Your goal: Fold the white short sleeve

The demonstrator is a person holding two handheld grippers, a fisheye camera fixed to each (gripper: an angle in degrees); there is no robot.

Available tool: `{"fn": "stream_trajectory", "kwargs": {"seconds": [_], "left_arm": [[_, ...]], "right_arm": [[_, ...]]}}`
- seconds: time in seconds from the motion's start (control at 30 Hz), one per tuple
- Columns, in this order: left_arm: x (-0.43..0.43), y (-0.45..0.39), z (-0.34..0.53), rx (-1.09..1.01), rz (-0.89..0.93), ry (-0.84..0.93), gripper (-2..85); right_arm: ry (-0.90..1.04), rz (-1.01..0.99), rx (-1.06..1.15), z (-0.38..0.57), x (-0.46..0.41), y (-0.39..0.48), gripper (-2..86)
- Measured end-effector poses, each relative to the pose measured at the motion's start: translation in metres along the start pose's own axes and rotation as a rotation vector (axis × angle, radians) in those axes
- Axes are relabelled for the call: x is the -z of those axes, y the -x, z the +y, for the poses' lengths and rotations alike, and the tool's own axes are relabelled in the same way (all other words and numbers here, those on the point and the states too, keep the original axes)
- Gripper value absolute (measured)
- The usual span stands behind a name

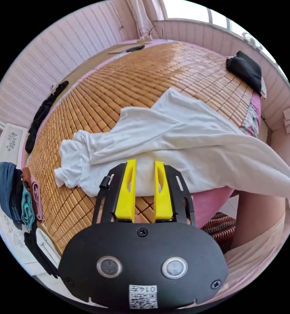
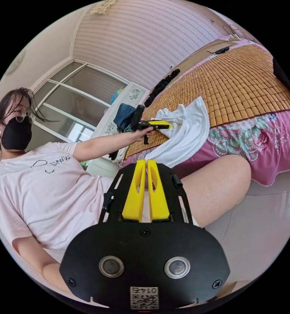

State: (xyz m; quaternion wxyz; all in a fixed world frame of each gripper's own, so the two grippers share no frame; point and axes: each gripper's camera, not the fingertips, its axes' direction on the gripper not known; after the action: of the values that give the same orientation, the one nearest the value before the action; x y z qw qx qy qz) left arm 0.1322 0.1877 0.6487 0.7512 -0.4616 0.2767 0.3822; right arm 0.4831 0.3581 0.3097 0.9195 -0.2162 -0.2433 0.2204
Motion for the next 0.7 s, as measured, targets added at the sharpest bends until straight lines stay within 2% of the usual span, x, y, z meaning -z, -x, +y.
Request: {"fn": "stream_trajectory", "kwargs": {"seconds": [0.03, 0.1, 0.2, 0.27, 0.37, 0.43, 0.5, 0.6, 0.7], "left_arm": [[0.004, 0.005, 0.002, 0.04, 0.056, -0.082, 3.5], [0.003, 0.012, 0.0, 0.093, 0.091, -0.062, 0.8], [0.017, 0.02, 0.011, 0.054, 0.082, -0.088, -0.4], [0.041, 0.038, 0.028, 0.084, 0.087, -0.166, -0.7], [0.103, 0.087, 0.063, 0.182, 0.074, -0.347, -0.9], [0.155, 0.127, 0.071, 0.244, 0.056, -0.485, -0.9], [0.194, 0.147, 0.054, 0.244, 0.042, -0.588, -0.9], [0.238, 0.154, -0.001, 0.191, 0.063, -0.714, -0.7], [0.231, 0.139, -0.049, 0.163, 0.051, -0.675, -0.2]], "right_arm": [[0.018, -0.024, 0.042, -0.007, -0.002, 0.004, 0.3], [0.053, -0.025, 0.115, -0.017, -0.003, 0.011, 0.3], [0.072, -0.027, 0.215, -0.033, 0.001, 0.016, 0.2], [0.068, -0.103, 0.261, -0.043, 0.005, 0.017, 0.2], [0.055, -0.318, 0.386, -0.062, 0.006, 0.028, 0.2], [-0.048, -0.463, 0.48, -0.08, 0.006, 0.036, 0.2], [-0.141, -0.518, 0.493, -0.096, 0.009, 0.032, 0.2], [-0.314, -0.436, 0.417, -0.11, 0.021, 0.008, 0.2], [-0.395, -0.296, 0.286, -0.109, 0.028, -0.024, 0.2]]}}
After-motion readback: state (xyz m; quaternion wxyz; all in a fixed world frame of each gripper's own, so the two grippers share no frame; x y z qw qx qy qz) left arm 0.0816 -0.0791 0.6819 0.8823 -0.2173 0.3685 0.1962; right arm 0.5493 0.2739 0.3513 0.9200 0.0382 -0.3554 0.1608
